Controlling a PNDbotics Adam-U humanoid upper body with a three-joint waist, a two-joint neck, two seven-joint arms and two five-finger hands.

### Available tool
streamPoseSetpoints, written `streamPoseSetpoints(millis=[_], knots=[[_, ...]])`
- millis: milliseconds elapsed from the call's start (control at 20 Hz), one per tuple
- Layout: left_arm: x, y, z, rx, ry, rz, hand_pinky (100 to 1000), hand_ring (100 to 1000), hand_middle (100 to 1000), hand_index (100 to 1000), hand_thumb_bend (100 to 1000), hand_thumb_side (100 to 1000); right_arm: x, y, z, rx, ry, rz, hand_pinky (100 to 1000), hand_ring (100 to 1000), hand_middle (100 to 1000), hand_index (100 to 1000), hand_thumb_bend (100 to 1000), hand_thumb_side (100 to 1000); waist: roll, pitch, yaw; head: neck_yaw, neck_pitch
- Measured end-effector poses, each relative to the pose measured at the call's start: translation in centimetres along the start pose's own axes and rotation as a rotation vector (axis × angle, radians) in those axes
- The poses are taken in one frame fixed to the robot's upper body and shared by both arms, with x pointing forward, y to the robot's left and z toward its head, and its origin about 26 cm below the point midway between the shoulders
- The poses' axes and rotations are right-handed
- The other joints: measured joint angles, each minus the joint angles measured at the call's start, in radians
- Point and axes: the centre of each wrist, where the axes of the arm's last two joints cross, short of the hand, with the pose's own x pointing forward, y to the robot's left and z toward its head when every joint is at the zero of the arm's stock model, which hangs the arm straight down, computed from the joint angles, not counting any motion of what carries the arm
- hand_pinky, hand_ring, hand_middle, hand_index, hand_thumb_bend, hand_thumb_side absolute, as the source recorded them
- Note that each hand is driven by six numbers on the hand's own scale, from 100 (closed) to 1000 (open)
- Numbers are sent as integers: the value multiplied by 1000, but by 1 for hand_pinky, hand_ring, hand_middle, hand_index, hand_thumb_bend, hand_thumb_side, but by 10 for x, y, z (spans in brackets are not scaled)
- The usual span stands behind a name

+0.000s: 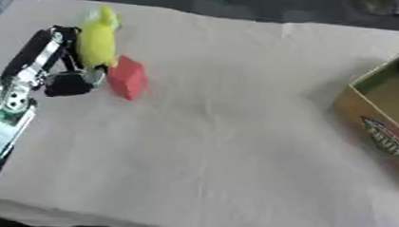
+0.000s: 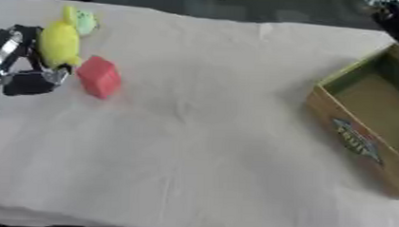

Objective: Pick up the objects with one hand, pass them to the other hand, and then place them into the box on the other side of the table.

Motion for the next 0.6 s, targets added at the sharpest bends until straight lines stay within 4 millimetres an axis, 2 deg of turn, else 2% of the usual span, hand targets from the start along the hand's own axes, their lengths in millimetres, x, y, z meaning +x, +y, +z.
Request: streamPoseSetpoints(millis=[450, 500, 550, 600], knots=[[20, -22, -9, -31, -98, 29, 387, 410, 393, 496, 100, 188, -1, 6, 0, 75, -29, 18, 967, 777, 785, 893, 223, 658, -11, 0, -4, -65, 9], [22, -25, -10, -37, -107, 34, 385, 407, 392, 495, 100, 188, -1, 7, 0, 85, -35, 22, 965, 779, 786, 893, 296, 639, -12, 0, -5, -70, 10], [23, -27, -11, -42, -115, 38, 384, 407, 391, 494, 100, 190, 0, 7, 0, 97, -45, 28, 964, 780, 788, 893, 229, 654, -14, 0, -6, -75, 11], [25, -29, -12, -45, -125, 42, 383, 407, 390, 493, 100, 191, 1, 8, -1, 109, -56, 36, 962, 781, 789, 892, 232, 651, -17, 0, -7, -79, 15]])
